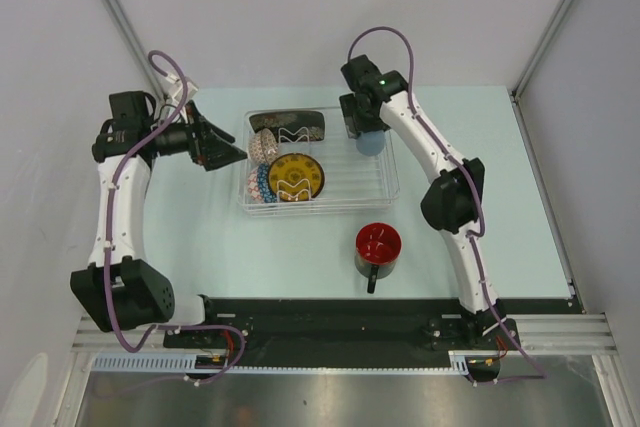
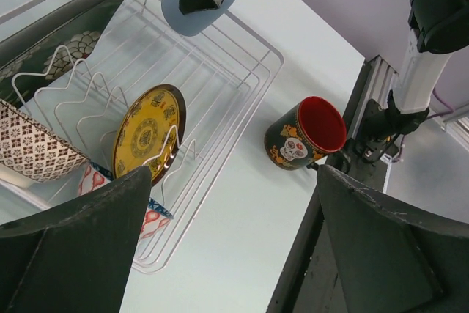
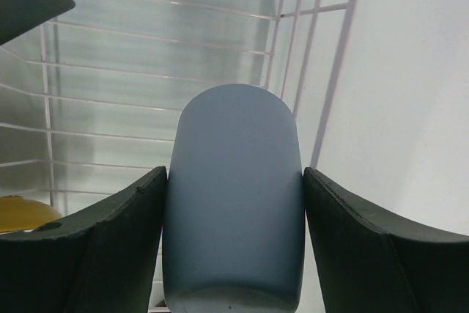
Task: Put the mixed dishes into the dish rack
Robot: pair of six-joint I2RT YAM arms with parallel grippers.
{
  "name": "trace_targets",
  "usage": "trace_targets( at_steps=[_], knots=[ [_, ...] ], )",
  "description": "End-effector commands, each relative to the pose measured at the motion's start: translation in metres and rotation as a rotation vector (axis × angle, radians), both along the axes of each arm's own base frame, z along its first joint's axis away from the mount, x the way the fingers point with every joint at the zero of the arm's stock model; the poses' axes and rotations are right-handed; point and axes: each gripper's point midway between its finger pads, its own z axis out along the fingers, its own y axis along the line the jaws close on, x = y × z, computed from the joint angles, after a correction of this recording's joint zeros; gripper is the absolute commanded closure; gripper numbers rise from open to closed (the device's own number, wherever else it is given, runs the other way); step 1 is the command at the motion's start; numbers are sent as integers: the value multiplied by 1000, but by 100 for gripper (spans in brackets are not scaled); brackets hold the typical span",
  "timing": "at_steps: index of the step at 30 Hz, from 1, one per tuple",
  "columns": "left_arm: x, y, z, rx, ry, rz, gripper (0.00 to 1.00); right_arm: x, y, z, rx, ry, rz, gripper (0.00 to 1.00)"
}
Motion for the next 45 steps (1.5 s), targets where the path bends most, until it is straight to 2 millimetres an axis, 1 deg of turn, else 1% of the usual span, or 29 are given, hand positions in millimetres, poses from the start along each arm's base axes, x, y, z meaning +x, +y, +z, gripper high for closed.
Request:
trace_targets(
  at_steps=[1,5,8,13,15,18,24,30,31,32,34,35,36,37,38,40,41,43,45],
  knots=[
    [-4,5,-2,27,-67,-8,0,10,9,15,-24,-75,30,100],
    [-5,8,-7,21,-61,-5,1,12,21,-1,2,-57,53,100],
    [-7,11,-6,16,-62,0,1,18,27,-8,31,-60,57,100],
    [-7,15,-8,17,-67,7,1,23,29,-32,86,0,56,100],
    [-7,16,-8,11,-67,8,1,24,29,-46,96,28,56,100],
    [-6,16,-10,6,-66,5,1,24,28,-58,101,55,51,100],
    [-5,16,-11,0,-66,5,1,26,31,-74,107,82,56,100],
    [-6,16,-13,-4,-62,3,1,28,31,-82,109,90,52,99],
    [-6,16,-13,-5,-63,2,1,29,31,-81,108,85,52,90],
    [-6,16,-14,-7,-60,1,1,29,32,-81,106,80,51,78],
    [-7,15,-16,-12,-53,-1,1,31,32,-75,103,60,52,61],
    [-7,15,-15,-14,-52,-2,1,32,31,-72,97,49,52,54],
    [-8,15,-16,-19,-47,-2,1,34,31,-69,101,39,51,50],
    [-8,14,-17,-19,-46,-4,1,36,31,-67,99,27,51,42],
    [-8,14,-17,-21,-45,-5,1,38,29,-61,97,9,49,29],
    [-10,13,-16,-34,-42,-12,1,41,26,-57,97,-7,41,13],
    [-10,13,-15,-37,-40,-14,1,42,25,-55,97,-13,40,1],
    [-11,12,-16,-46,-33,-17,1,45,24,-51,100,-28,40,0],
    [-12,12,-15,-48,-35,-18,1,47,23,-51,98,-30,41,0]
  ],
)
